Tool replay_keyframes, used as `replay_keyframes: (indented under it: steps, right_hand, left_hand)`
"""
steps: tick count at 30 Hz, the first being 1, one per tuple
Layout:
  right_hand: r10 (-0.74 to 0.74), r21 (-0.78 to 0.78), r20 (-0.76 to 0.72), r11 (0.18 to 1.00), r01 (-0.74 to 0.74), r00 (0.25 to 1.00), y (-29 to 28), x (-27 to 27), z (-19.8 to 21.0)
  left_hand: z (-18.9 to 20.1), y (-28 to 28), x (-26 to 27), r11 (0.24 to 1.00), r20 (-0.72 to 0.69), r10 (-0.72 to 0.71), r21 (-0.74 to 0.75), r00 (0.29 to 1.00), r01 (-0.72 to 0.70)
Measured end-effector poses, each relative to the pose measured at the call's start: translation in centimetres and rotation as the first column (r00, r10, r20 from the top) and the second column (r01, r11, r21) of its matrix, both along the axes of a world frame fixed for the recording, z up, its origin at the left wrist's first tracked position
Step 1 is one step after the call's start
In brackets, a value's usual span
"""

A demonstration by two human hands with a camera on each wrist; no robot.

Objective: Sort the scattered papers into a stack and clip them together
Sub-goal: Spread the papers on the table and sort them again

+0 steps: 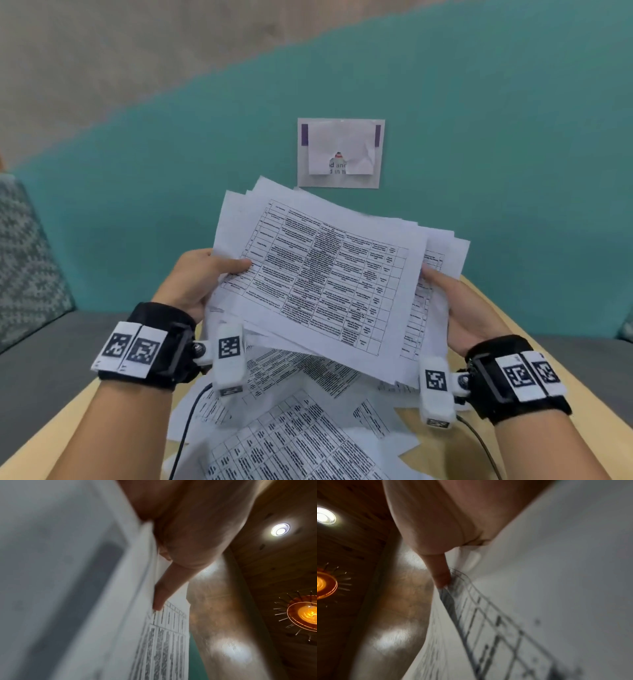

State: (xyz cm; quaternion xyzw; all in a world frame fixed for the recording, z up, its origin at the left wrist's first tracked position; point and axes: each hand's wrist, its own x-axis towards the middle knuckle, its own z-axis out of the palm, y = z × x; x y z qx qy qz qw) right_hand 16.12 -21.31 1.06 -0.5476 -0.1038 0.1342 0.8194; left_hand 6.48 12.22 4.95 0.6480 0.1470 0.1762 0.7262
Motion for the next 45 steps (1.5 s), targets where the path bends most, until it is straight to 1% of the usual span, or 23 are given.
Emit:
replay_keyframes:
  steps: [2, 4, 5, 7, 9, 12, 14, 18, 21, 23, 26, 30, 36, 38, 41, 43, 45]
  right_hand:
    - [-0.013, 0.025, 0.010, 1.000, 0.013, 1.000, 0.0, -0.1, 0.0]
    - [-0.013, -0.002, 0.050, 1.000, 0.013, 0.999, 0.3, 0.0, -0.2]
    - [-0.039, -0.033, 0.077, 0.999, 0.042, 0.996, 0.5, 0.1, -0.4]
    - [-0.165, -0.110, 0.128, 0.978, 0.179, 0.978, 0.7, 0.6, -1.1]
    - [-0.268, -0.147, 0.178, 0.944, 0.294, 0.947, 0.9, 0.9, -1.6]
    - [-0.347, -0.114, 0.234, 0.918, 0.380, 0.908, 1.2, 1.0, -2.1]
    - [-0.378, -0.098, 0.250, 0.906, 0.411, 0.891, 1.1, 1.2, -2.3]
    - [-0.371, -0.162, 0.240, 0.896, 0.414, 0.897, 0.9, 1.4, -2.5]
    - [-0.393, -0.171, 0.248, 0.882, 0.440, 0.885, 0.9, 1.4, -2.5]
    - [-0.408, -0.148, 0.265, 0.878, 0.455, 0.874, 0.9, 1.4, -2.1]
    - [-0.407, -0.098, 0.288, 0.888, 0.449, 0.867, 0.8, 1.4, -1.5]
    - [-0.390, -0.103, 0.301, 0.894, 0.436, 0.871, 0.8, 1.1, -1.5]
    - [-0.411, -0.061, 0.314, 0.891, 0.450, 0.856, 0.7, 1.2, -0.8]
    - [-0.396, -0.082, 0.307, 0.895, 0.438, 0.866, 0.8, 1.1, -1.0]
    - [-0.350, -0.178, 0.271, 0.897, 0.404, 0.897, 0.8, 1.0, -1.7]
    - [-0.344, -0.201, 0.255, 0.895, 0.397, 0.904, 0.8, 0.9, -2.0]
    - [-0.364, -0.187, 0.258, 0.890, 0.415, 0.895, 0.9, 0.8, -1.8]
  left_hand:
    - [-0.3, -0.2, 0.4, 1.000, 0.036, 0.028, -0.008, 0.999, -0.028]
    - [-0.7, -0.4, 0.7, 0.999, 0.080, 0.050, -0.009, 0.996, -0.049]
    - [-0.9, -0.6, 0.9, 0.998, 0.101, 0.055, -0.004, 0.993, -0.055]
    - [-1.5, -1.1, 1.3, 0.998, 0.129, 0.050, 0.032, 0.990, -0.055]
    - [-2.3, -1.2, 1.7, 0.991, 0.149, 0.047, 0.117, 0.988, -0.065]
    - [-3.1, -1.0, 2.1, 0.972, 0.164, 0.066, 0.214, 0.984, -0.100]
    - [-3.5, -1.0, 2.4, 0.969, 0.177, 0.064, 0.223, 0.982, -0.103]
    - [-4.3, -1.5, 2.8, 0.977, 0.159, 0.029, 0.204, 0.987, -0.061]
    - [-4.4, -1.7, 2.9, 0.981, 0.177, 0.028, 0.182, 0.984, -0.061]
    - [-4.3, -1.5, 3.0, 0.985, 0.188, 0.049, 0.156, 0.981, -0.079]
    - [-4.4, -1.4, 3.0, 0.988, 0.173, 0.038, 0.143, 0.984, -0.064]
    - [-4.8, -1.3, 3.1, 0.988, 0.143, 0.043, 0.139, 0.989, -0.064]
    - [-3.9, -1.3, 2.8, 0.988, 0.162, 0.062, 0.127, 0.985, -0.083]
    - [-4.0, -1.3, 2.8, 0.988, 0.129, 0.058, 0.137, 0.990, -0.075]
    - [-4.7, -1.3, 2.8, 0.988, 0.058, 0.042, 0.149, 0.997, -0.050]
    - [-4.8, -1.2, 2.7, 0.989, 0.055, 0.047, 0.135, 0.997, -0.054]
    - [-4.5, -1.4, 2.7, 0.988, 0.077, 0.056, 0.137, 0.995, -0.066]
